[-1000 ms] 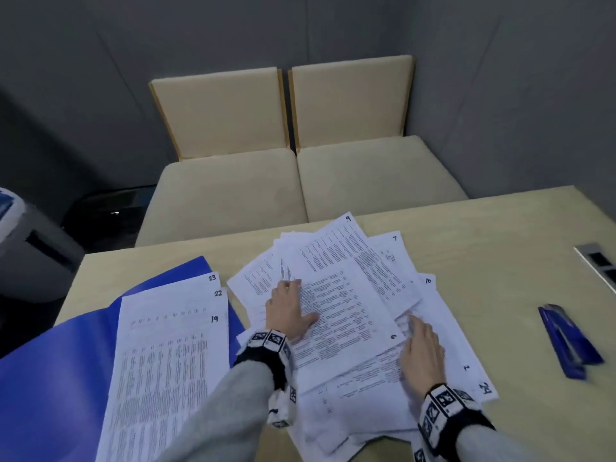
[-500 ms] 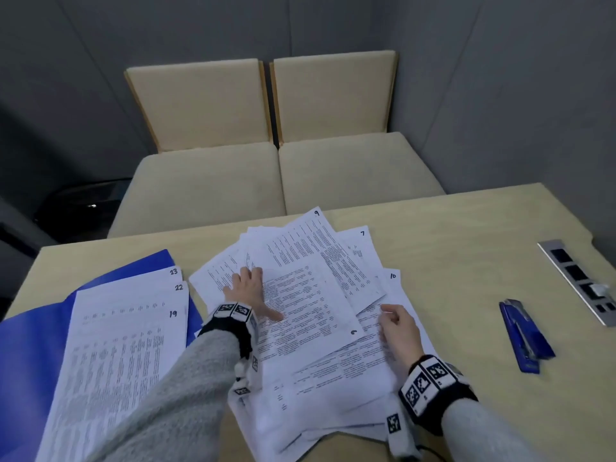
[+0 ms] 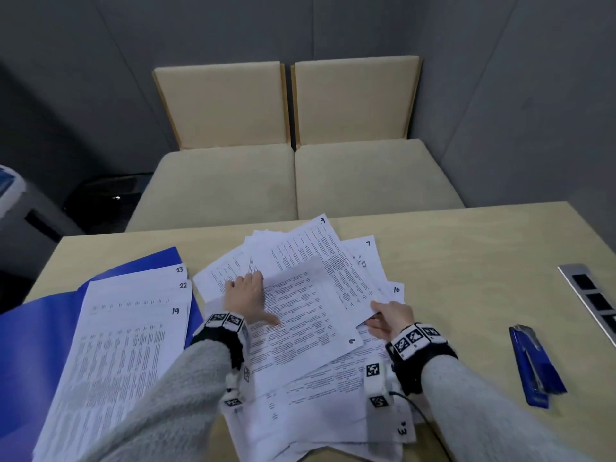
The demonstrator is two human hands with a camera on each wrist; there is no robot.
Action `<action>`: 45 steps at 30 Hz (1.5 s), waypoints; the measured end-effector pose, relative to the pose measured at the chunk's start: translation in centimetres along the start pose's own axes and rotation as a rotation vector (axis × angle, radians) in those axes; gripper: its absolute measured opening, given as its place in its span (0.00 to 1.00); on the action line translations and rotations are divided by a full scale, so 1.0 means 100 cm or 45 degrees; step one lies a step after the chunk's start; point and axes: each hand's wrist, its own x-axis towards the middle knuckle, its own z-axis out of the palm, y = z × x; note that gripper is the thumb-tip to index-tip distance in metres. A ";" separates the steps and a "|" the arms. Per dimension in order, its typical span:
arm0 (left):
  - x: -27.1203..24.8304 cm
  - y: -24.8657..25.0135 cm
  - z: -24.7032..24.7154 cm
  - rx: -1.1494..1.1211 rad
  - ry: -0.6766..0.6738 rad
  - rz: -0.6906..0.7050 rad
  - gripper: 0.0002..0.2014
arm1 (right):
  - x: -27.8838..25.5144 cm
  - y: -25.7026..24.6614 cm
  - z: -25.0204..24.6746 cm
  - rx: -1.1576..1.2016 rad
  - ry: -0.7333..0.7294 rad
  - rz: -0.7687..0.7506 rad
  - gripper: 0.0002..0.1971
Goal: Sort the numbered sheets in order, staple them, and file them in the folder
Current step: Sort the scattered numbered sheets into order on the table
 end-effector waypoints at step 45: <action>-0.054 -0.019 0.036 -1.339 0.019 -0.421 0.14 | 0.002 -0.033 -0.002 -0.901 -0.093 -0.450 0.07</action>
